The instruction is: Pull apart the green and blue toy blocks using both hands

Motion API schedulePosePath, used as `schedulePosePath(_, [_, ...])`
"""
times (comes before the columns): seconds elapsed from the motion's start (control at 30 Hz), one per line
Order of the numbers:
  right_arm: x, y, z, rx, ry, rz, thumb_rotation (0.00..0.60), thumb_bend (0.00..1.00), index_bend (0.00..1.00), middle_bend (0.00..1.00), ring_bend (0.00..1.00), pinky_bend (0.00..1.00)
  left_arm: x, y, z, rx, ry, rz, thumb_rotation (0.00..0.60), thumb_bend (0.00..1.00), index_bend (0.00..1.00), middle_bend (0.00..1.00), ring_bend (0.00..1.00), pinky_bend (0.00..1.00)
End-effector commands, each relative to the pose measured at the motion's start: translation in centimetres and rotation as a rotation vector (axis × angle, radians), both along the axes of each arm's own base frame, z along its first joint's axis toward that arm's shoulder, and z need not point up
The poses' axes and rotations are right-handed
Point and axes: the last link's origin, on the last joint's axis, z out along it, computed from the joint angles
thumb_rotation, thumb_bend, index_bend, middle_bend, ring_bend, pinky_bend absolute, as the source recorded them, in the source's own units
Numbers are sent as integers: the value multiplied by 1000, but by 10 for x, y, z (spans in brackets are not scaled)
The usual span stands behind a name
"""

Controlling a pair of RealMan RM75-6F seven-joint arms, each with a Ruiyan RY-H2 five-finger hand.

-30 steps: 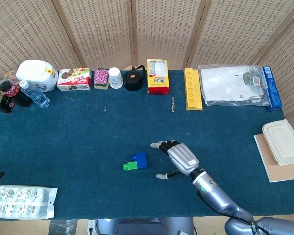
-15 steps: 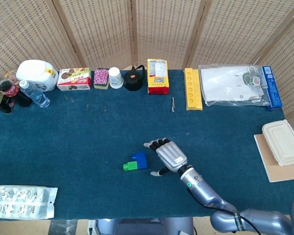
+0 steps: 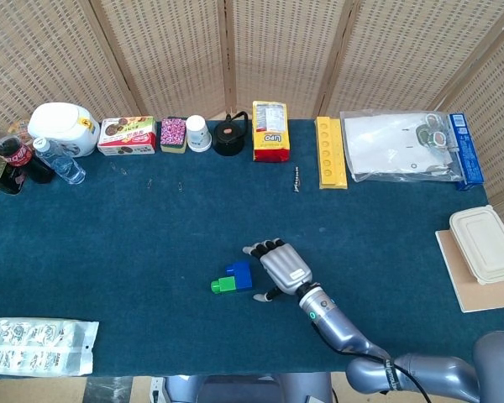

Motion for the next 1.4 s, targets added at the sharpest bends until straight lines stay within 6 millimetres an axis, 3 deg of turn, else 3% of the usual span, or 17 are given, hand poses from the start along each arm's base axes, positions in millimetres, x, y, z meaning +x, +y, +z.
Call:
schedulePosePath(0.03, [2,-1,-4,-3,1,-2,389,124,209,272,246,243,-1,-1,0,1,-2,3,600,120,66,151,68,170])
schedulePosePath(0.73, [25,-8,-19,-3,-24,-26,391,137,419,447,429,313,-15,-5,6,16,-9,26,600,120,66,151,69,170])
schedulePosePath(0.8, [26,-9,-20,-5,-31,-33,406,138,445,477,468,334,-15,-5,6,16,-8,27,600,120,66,152,69,170])
schedulePosePath(0.9, [28,-10,-20,-7,-40,-43,475,140,486,530,535,371,-16,-5,5,12,-8,28,600,119,66,151,69,170])
schedulePosePath(1.0, [28,-10,-16,-2,-65,-62,502,142,519,564,565,394,-15,-5,4,7,-7,23,600,119,66,151,69,170])
schedulePosePath(1.23, [25,-6,2,36,-150,-127,503,146,530,574,578,415,-5,1,-2,-30,3,-20,600,121,66,152,69,170])
schedulePosePath(1.4, [19,-1,26,103,-246,-216,501,145,534,574,581,420,17,13,-13,-104,37,-101,600,120,79,151,69,170])
